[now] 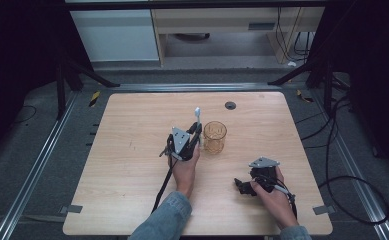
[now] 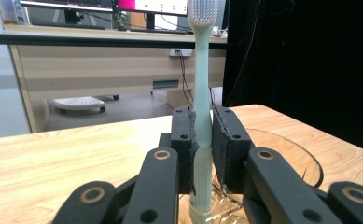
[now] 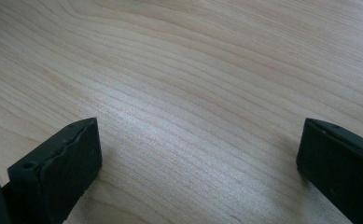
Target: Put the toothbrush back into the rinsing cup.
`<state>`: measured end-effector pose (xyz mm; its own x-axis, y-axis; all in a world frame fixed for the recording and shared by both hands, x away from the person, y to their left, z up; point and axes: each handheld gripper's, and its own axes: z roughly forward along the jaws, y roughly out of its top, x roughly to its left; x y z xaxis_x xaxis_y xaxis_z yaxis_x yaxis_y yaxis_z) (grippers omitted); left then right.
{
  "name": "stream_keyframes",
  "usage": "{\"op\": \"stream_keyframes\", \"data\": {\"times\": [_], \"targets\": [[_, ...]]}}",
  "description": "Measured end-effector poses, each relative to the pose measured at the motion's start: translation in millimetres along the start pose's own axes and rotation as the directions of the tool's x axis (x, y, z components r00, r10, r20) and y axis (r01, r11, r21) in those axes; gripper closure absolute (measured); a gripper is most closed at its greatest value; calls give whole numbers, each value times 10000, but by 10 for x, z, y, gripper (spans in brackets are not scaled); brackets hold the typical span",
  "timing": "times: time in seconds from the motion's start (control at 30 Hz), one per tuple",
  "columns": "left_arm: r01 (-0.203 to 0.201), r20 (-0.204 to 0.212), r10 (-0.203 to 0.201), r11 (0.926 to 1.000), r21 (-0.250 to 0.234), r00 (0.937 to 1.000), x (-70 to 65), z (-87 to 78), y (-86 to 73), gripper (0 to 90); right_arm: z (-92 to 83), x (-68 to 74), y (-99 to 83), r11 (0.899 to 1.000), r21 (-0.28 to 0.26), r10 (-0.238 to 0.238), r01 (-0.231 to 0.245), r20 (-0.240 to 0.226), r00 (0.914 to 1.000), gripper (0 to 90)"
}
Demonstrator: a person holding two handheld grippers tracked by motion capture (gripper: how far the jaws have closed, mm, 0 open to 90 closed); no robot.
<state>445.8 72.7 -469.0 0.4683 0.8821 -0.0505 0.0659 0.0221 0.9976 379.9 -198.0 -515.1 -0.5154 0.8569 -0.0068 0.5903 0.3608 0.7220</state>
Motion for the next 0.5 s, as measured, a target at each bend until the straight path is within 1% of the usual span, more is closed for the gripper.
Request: {"op": "stream_keyframes", "data": {"times": [0.23,0.5], "targets": [[-148,24,148,9998,120,9999,-2,-22,-44,786,2,0,0,10000,-17,5,-5,-6,10000,4],[-197,-29,198,9992,359,9998,-10,-36,-56,785,0,2,0,10000,-4,19,-19,-12,10000,4]]}}
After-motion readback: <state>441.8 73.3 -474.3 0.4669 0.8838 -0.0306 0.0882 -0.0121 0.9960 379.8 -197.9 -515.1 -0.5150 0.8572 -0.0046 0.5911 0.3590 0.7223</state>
